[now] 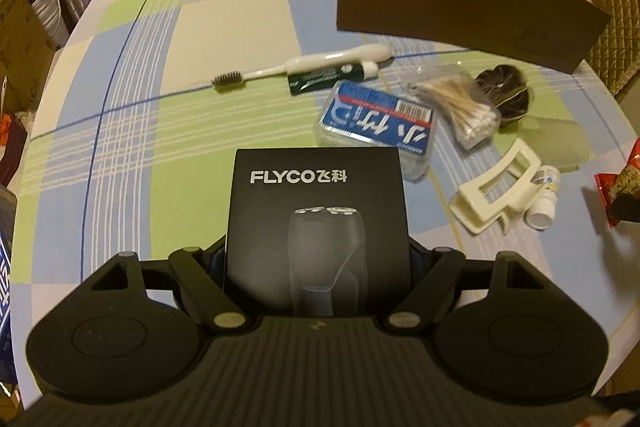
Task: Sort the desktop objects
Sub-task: 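Carry shaver box and candy into the brown box and open both tools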
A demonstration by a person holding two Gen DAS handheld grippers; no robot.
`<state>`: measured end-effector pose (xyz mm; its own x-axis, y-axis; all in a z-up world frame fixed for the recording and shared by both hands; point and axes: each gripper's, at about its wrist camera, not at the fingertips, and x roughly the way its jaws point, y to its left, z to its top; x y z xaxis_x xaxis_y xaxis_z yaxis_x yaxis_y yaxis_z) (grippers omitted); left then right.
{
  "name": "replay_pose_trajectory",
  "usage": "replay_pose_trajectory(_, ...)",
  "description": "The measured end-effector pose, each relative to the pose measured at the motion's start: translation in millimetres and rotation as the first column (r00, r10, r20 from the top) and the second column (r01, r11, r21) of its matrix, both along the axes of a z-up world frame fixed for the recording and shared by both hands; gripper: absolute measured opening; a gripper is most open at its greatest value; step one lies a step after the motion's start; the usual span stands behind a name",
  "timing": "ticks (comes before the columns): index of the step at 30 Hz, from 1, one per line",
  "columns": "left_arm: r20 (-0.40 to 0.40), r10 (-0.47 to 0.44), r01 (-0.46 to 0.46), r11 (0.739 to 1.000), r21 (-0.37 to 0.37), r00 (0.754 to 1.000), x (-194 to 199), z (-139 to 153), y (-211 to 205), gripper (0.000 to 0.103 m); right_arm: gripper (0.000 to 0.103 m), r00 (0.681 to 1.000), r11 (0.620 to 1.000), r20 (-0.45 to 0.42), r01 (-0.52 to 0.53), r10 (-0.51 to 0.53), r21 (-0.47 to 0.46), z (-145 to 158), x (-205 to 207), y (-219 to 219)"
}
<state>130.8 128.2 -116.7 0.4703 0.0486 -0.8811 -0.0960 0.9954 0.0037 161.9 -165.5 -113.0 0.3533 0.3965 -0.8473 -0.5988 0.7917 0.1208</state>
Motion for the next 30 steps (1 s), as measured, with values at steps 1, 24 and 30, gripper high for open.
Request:
replay_pose_trajectory(1,0.004,-0.002,0.002,1.0,-0.001,1.0,0.5,2.6,-0.8,0.076,0.016,1.0,1.0,0.001,0.0,0.0,0.001,1.7,0.2,0.2)
replay_pose_trajectory(24,0.169,-0.119,0.12,0.993,0.0,0.978,49.2,71.2,-28.4,0.076,0.016,0.998,0.999,0.053,-0.029,0.027,0.039,47.4,28.0,15.7)
replay_pose_trajectory(30,0.22,-0.148,0.148,0.989,0.014,0.964,81.6,89.0,-35.2,0.076,0.016,0.994,0.998,0.101,-0.04,0.034,0.056,67.2,51.8,24.1)
